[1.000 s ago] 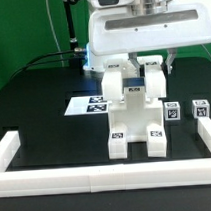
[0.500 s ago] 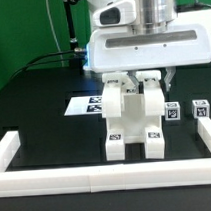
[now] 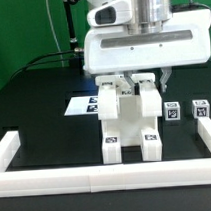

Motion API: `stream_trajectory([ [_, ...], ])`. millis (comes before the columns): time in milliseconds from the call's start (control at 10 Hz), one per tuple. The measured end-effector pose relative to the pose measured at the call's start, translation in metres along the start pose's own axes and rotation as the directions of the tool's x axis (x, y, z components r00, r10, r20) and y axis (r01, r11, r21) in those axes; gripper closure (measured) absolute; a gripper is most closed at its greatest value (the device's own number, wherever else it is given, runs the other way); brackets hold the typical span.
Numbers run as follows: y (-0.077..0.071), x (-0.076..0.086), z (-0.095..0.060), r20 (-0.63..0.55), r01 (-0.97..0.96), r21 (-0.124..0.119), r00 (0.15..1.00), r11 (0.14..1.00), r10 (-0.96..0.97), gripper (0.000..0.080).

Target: Assemble chair

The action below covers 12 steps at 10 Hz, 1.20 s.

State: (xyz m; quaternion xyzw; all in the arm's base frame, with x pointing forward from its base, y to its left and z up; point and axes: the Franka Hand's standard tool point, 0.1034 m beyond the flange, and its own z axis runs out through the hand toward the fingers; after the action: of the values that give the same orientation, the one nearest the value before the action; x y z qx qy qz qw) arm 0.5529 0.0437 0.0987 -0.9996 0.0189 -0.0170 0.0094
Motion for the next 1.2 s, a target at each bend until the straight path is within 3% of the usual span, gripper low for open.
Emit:
stream_trajectory([
  [100,0.0000,0.0000,0.0000,0.000,0.000,0.000,1.000,1.000,0.000,0.0490],
  [200,0.0000,0.0001,-0.0001,0.000,0.000,0.000,1.000,1.000,0.000,0.0298],
  [300,0.0000,0.0001,-0.0001,0.000,0.000,0.000,1.000,1.000,0.000,0.0298],
  [400,0.0000,0.0002,-0.0001,0.000,0.000,0.000,1.000,1.000,0.000,0.0176],
  [1200,-0.0050,-0.0014,-0.0043,0.011,-0.016,0.004,1.000,1.000,0.016,0.0151],
])
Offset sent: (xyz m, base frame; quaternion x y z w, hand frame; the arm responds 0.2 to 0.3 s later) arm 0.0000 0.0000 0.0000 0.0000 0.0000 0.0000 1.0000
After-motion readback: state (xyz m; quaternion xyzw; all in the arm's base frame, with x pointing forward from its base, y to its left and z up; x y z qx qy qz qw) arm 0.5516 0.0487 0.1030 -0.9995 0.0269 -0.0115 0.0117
